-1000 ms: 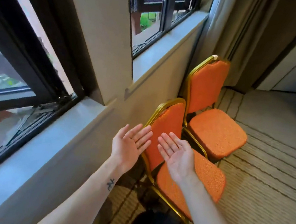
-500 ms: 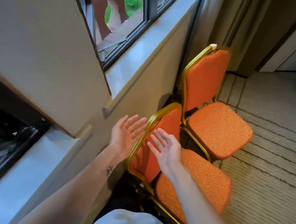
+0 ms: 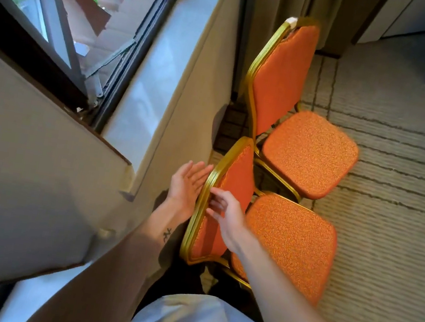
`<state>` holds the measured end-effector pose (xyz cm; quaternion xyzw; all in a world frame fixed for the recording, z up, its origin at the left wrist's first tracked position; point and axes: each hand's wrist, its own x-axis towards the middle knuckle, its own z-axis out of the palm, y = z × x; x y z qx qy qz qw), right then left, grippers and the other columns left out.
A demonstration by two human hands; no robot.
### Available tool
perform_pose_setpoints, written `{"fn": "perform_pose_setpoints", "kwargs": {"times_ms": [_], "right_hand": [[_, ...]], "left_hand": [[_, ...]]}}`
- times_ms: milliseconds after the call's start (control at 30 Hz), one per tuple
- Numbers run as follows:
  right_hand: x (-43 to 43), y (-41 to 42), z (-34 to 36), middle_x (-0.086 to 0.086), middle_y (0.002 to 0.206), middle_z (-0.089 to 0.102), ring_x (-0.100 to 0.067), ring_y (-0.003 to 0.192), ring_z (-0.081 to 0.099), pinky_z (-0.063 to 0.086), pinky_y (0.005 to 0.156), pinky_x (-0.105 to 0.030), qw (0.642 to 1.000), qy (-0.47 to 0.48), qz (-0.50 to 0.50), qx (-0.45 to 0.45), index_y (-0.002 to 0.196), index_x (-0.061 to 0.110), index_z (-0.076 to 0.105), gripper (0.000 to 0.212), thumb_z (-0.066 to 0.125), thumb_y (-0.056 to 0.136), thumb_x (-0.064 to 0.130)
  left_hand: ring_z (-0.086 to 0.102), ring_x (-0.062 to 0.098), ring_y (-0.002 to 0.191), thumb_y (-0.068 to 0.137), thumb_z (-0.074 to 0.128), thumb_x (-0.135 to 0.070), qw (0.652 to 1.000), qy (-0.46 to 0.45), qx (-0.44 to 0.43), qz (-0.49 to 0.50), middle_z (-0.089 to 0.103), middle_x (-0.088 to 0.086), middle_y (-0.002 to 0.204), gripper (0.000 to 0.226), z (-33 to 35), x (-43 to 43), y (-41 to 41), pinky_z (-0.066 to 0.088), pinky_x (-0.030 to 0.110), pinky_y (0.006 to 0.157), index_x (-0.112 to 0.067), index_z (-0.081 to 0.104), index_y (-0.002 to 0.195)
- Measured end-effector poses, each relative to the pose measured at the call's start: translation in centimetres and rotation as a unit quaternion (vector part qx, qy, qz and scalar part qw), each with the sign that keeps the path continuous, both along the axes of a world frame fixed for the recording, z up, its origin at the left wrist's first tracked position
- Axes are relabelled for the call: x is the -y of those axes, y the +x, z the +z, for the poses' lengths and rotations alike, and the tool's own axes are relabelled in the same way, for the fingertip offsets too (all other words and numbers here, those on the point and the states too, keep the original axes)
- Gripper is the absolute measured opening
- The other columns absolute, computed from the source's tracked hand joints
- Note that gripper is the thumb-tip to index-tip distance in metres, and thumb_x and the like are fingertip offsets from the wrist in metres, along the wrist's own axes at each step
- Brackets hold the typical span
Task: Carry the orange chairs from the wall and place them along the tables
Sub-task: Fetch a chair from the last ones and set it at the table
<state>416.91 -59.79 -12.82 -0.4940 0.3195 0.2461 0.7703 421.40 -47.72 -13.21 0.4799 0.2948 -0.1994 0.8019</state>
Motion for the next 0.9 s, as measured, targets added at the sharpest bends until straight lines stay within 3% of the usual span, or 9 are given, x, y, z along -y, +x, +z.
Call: {"fn": "perform_pose_setpoints", "kwargs": {"times_ms": [233, 333, 467, 600, 700, 900], "right_hand": [[0.3, 0.5, -0.8, -0.007, 0.115, 0.069, -0.019, 0.11, 0.062, 0.052, 0.097, -0.036, 0.998, -0.065, 0.003, 0.011, 0.113, 0.011, 0.068, 0.021, 0.059, 0.099, 0.024], [1.4, 0.0, -0.9, -0.01, 0.112, 0.068, -0.02, 0.105, 0.06, 0.053, 0.091, -0.037, 0.996, -0.085, -0.002, 0.015, 0.111, 0.008, 0.067, 0.021, 0.061, 0.097, 0.023], [3.6, -1.2, 0.2, -0.007, 0.107, 0.064, -0.019, 0.1, 0.056, 0.05, 0.087, -0.037, 0.994, -0.1, 0.016, 0.039, 0.107, 0.01, 0.067, 0.021, 0.062, 0.095, 0.026], [7.6, -3.9, 2.4, -0.008, 0.1, 0.063, -0.017, 0.094, 0.057, 0.048, 0.084, -0.037, 0.985, -0.155, -0.002, 0.074, 0.107, 0.004, 0.063, 0.024, 0.062, 0.095, 0.025], [10.3, -6.3, 3.7, -0.006, 0.086, 0.057, -0.017, 0.082, 0.054, 0.044, 0.076, -0.038, 0.97, -0.214, -0.024, 0.113, 0.093, 0.01, 0.058, 0.017, 0.065, 0.091, 0.026], [16.1, -10.6, 6.1, 0.007, 0.067, 0.049, -0.005, 0.055, 0.043, 0.036, 0.055, -0.026, 0.938, -0.286, -0.11, 0.161, 0.084, 0.015, 0.048, 0.021, 0.068, 0.091, 0.019]], "left_hand": [[0.065, 0.023, 0.118, 0.106, 0.034, -0.044, 0.995, 0.08, -0.009, -0.066, 0.074, 0.003, 0.119, 0.044, 0.4, 0.2, 1.0, 0.039, 0.047, 0.115, -0.018, 0.065, 0.122], [0.065, 0.024, 0.117, 0.107, 0.034, -0.043, 0.991, 0.089, 0.006, -0.101, 0.073, 0.006, 0.122, 0.044, 1.3, 1.1, 0.3, 0.042, 0.047, 0.111, -0.017, 0.065, 0.124], [0.069, 0.019, 0.103, 0.107, 0.034, -0.042, 0.987, 0.099, 0.04, -0.12, 0.072, 0.008, 0.121, 0.047, 2.8, 2.8, -0.2, 0.049, 0.039, 0.093, -0.013, 0.062, 0.132], [0.068, 0.024, 0.107, 0.107, 0.037, -0.04, 0.98, 0.09, 0.072, -0.161, 0.072, 0.008, 0.118, 0.045, 4.0, 6.9, -2.3, 0.054, 0.042, 0.092, -0.013, 0.061, 0.132], [0.07, 0.02, 0.101, 0.104, 0.045, -0.039, 0.97, 0.088, 0.117, -0.197, 0.072, 0.005, 0.111, 0.041, 5.4, 10.3, -3.6, 0.057, 0.036, 0.081, -0.014, 0.063, 0.13], [0.065, 0.026, 0.102, 0.105, 0.048, -0.03, 0.937, 0.082, 0.183, -0.287, 0.065, 0.005, 0.106, 0.032, 8.2, 17.3, -5.8, 0.059, 0.045, 0.084, -0.015, 0.062, 0.13]]}}
